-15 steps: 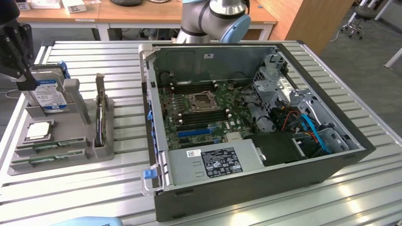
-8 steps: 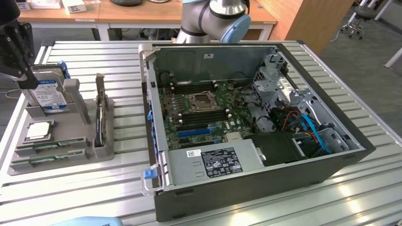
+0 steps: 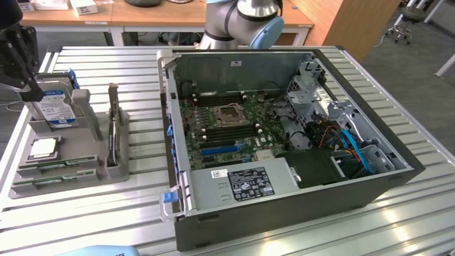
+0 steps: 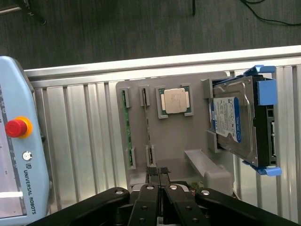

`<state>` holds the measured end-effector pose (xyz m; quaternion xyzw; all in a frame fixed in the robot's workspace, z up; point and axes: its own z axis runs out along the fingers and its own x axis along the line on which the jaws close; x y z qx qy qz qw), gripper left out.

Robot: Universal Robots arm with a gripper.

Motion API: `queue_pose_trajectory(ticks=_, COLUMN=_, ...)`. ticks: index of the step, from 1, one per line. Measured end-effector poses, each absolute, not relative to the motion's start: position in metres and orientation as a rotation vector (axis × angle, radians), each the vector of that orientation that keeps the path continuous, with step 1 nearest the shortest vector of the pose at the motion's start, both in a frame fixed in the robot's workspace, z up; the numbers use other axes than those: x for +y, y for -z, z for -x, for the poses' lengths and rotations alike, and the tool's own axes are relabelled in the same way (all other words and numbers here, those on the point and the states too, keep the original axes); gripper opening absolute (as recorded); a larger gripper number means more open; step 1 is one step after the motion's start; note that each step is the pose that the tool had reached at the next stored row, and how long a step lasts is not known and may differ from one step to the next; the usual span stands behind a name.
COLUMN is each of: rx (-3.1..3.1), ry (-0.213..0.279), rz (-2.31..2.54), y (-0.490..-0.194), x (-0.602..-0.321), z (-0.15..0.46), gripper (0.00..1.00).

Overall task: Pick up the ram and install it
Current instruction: 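Pick up the ram and move it above insertion slot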

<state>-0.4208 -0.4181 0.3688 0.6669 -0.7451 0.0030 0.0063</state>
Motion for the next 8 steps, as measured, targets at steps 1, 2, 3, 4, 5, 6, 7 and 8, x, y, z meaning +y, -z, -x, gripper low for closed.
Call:
queue_pose_trajectory(ticks=1, rx=-2.331, ry=-0.009, rz=-2.087, y=-0.3688, x=-0.4181, z=0.4208, gripper=0.10)
queue_pose_trajectory(ticks=2, rx=-2.331, ry=-0.009, rz=-2.087, y=-0.3688, x=-0.4181, z=0.4208, gripper=0.10)
queue_pose_trajectory(ticks=3, rx=-2.332, ry=-0.009, rz=-2.087, y=-0.3688, x=-0.4181, z=0.4208, gripper=0.10)
queue_pose_trajectory(ticks=4, rx=-2.332, ry=-0.009, rz=-2.087, y=-0.3688, x=-0.4181, z=0.4208, gripper=0.10)
queue_pose_trajectory(ticks=5, rx=-2.331, ry=-0.009, rz=-2.087, y=-0.3688, x=-0.4181, z=0.4208, gripper=0.10)
queue_pose_trajectory(ticks=6, rx=-2.332, ry=-0.009, rz=-2.087, y=-0.3688, x=-0.4181, z=0.4208, gripper=0.10)
queue_pose_trajectory(ticks=7, rx=-2.332, ry=-0.009, rz=-2.087, y=-0.3688, x=-0.4181, z=0.4208, gripper=0.10)
queue_pose_trajectory(ticks=8, rx=-2.332, ry=-0.009, rz=-2.087, y=-0.3688, x=-0.4181, z=0.4208, gripper=0.10)
